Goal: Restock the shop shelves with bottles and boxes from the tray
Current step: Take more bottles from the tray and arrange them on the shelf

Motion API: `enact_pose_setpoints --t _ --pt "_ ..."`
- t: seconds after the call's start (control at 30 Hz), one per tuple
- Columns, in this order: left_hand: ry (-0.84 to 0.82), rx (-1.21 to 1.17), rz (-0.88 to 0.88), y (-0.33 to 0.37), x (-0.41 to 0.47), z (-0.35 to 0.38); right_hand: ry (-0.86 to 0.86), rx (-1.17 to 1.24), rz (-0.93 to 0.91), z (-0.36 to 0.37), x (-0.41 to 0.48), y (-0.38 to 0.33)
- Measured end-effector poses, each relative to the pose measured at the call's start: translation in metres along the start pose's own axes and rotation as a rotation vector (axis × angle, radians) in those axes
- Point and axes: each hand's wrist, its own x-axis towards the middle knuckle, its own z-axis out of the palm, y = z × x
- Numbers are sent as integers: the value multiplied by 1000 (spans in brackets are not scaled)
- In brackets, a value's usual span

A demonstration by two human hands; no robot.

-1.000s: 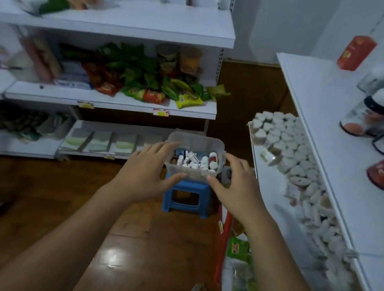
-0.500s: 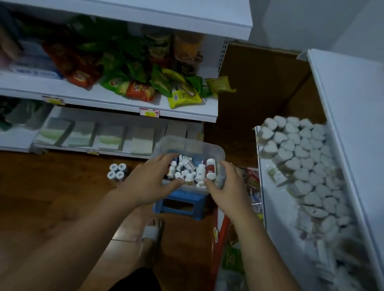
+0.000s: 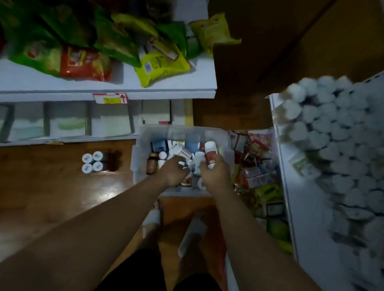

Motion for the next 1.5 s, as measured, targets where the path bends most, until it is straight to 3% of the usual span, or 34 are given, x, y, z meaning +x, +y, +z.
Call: enact_pose_setpoints --t 0.27,0.37,0.5,0.63,0.8,0.93,1.07,1.3,1.5 --pt "-29 29 80 -28 120 38 30 -114 1 51 123 31" --pt "-56 -8 175 -21 134 45 10 -11 28 70 147 45" --pt "73 -212 119 -23 138 51 29 182 172 86 166 68" --pt "131 -466 71 -15 117 39 6 247 173 59 132 34" --pt "109 -740 47 2 64 4 -78 544 151 23 74 0" --pt "14 -919 168 39 17 -39 -99 896 138 -37 13 -42" --pt "-121 -1003 344 108 -36 -80 -142 1188 -12 -111 -42 -96" --pt "-301 -952 647 211 -157 -126 -114 1236 -312 -219 -154 -170" --pt "-383 -874 767 240 -252 -137 -68 1176 -515 -258 -250 -188"
